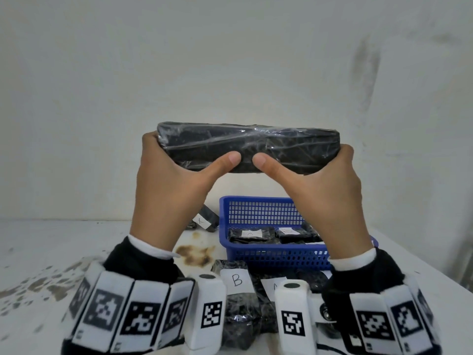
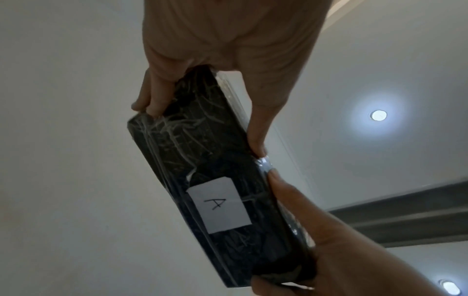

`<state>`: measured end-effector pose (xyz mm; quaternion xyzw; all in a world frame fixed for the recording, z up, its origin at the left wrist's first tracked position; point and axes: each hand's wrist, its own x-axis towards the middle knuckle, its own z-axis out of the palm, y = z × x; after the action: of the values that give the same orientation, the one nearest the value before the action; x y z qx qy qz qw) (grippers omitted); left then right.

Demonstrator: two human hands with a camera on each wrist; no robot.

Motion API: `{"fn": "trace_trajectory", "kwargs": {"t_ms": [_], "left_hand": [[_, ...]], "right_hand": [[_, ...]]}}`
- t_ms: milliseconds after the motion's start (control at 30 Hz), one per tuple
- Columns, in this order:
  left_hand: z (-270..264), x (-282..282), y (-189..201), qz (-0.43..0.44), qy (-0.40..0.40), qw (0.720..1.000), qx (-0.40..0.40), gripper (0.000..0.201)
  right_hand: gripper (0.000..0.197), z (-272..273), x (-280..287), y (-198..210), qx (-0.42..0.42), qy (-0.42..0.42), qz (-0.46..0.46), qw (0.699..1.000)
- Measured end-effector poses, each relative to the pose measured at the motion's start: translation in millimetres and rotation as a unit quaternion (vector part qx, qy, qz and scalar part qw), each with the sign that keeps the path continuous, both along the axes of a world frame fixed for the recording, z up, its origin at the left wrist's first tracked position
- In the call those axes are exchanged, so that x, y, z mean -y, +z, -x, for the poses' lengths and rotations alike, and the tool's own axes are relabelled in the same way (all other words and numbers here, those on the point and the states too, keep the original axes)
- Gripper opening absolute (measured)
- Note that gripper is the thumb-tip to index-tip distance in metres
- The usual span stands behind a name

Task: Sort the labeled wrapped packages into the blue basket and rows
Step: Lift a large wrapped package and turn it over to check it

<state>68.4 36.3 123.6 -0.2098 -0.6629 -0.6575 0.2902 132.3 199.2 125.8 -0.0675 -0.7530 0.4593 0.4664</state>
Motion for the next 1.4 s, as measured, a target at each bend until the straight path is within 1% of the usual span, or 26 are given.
{"fn": "trace_trajectory", "kwargs": {"t_ms": [100,200,567,667,733,867,967,1100,1167,1233,1300,1333,1400], "left_hand": [[2.7,0.6,0.2,0.000,-0.005,1.000,0.003,0.054],[6.0,2.9,1.7,-0.005,-0.013,1.000,0.002,0.038],[13.9,13.8,5.1,-0.073,-0.054,0.996,0.026,0.012],[15.2,17.4,7.3,-0.084,-0.048,0.995,0.034,0.018],[14.5,19.1,9.1,-0.089,-0.053,0.994,0.039,0.018],[11.2,17.6,11.4,-0.111,-0.060,0.990,0.054,0.019],[11.8,15.8,10.4,-0.109,-0.072,0.989,0.069,0.020],[13.2,15.3,8.0,-0.087,-0.059,0.992,0.066,0.027],[12.9,14.4,7.6,-0.084,-0.055,0.993,0.063,0.034],[12.6,14.1,7.5,-0.077,-0.049,0.994,0.055,0.032],[12.2,15.3,7.4,-0.067,-0.045,0.996,0.045,0.033],[11.9,15.7,7.4,-0.061,-0.046,0.996,0.044,0.039],[11.4,16.2,6.8,-0.043,-0.036,0.997,0.048,0.059]], "right_hand": [[0.078,0.2,-2.3,0.9,-0.006,0.012,0.003,1.000],[0.065,0.6,-6.2,0.7,-0.025,0.015,0.000,1.000],[0.038,-0.5,-13.0,1.2,-0.052,0.026,-0.025,0.998],[0.028,-0.5,-14.5,2.2,-0.063,0.029,-0.027,0.997],[0.024,-0.1,-16.7,2.5,-0.069,0.038,-0.027,0.996],[0.022,0.5,-20.8,2.5,-0.076,0.047,-0.025,0.996],[0.025,-0.9,-19.5,3.0,-0.084,0.039,-0.021,0.996],[0.026,-3.6,-15.8,3.8,-0.099,0.028,-0.011,0.995],[0.033,-3.8,-14.0,5.2,-0.089,0.023,-0.001,0.996],[0.048,-3.9,-12.6,6.4,-0.069,0.012,0.006,0.998],[0.050,-3.3,-11.3,5.8,-0.062,0.009,0.007,0.998],[0.051,-3.7,-10.1,5.4,-0.061,0.010,0.007,0.998],[0.057,-3.4,-9.2,4.3,-0.061,0.011,0.004,0.998]]}}
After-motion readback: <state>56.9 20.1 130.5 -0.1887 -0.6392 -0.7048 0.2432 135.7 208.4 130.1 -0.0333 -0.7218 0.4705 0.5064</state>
